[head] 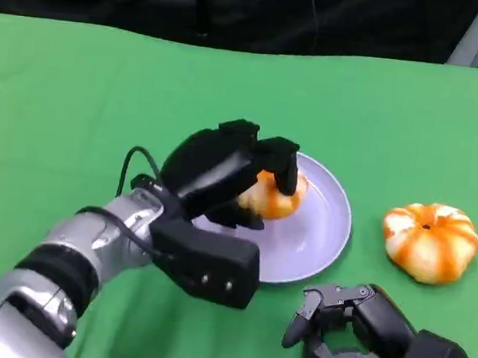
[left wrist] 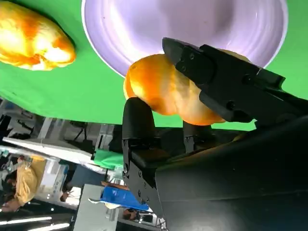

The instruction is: Grasp the bread from the table and place it into the plate.

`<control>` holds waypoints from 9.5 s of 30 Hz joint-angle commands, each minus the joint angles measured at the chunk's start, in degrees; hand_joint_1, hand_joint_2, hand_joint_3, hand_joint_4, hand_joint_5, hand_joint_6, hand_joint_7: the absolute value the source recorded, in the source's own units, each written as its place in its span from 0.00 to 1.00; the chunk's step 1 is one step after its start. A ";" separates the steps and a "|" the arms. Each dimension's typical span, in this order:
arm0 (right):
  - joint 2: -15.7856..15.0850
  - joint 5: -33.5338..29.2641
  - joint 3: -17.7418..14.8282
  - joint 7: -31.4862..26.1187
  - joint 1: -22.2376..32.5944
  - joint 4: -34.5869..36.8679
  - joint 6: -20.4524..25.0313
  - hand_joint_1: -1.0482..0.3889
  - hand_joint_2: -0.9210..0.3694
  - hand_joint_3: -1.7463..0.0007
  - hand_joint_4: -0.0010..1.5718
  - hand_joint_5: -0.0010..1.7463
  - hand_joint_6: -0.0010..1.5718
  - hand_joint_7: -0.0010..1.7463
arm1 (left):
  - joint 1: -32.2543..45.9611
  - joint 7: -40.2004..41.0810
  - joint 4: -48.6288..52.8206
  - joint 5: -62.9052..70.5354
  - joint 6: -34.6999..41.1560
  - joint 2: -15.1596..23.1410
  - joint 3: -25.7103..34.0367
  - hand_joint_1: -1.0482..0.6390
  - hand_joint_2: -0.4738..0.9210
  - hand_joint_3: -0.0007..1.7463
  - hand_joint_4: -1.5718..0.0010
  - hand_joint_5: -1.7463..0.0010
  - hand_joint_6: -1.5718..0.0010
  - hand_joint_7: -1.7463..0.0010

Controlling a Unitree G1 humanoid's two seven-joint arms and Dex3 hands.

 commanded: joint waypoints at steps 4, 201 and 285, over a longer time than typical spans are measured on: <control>-0.11 1.12 -0.17 1.07 0.86 -0.73 0.82 0.84 0.23 0.46 0.60 0.77 0.65 0.54 | -3.35 -1.89 5.31 -1.17 -0.35 -0.42 -0.02 0.56 0.94 0.00 0.70 0.00 0.68 0.15; -0.28 -0.06 -0.14 -0.65 0.70 -0.31 -0.84 0.85 0.24 0.43 0.63 0.75 0.64 0.56 | 29.63 -62.36 -25.77 -68.97 3.99 -6.07 40.15 0.13 1.00 0.25 0.48 0.99 0.60 0.99; -0.27 1.61 -0.54 0.94 0.90 -0.45 -0.71 0.87 0.19 0.49 0.61 0.76 0.63 0.53 | 36.64 -61.94 -7.77 -50.44 -20.05 -0.16 34.95 0.26 1.00 0.12 0.45 1.00 0.55 0.99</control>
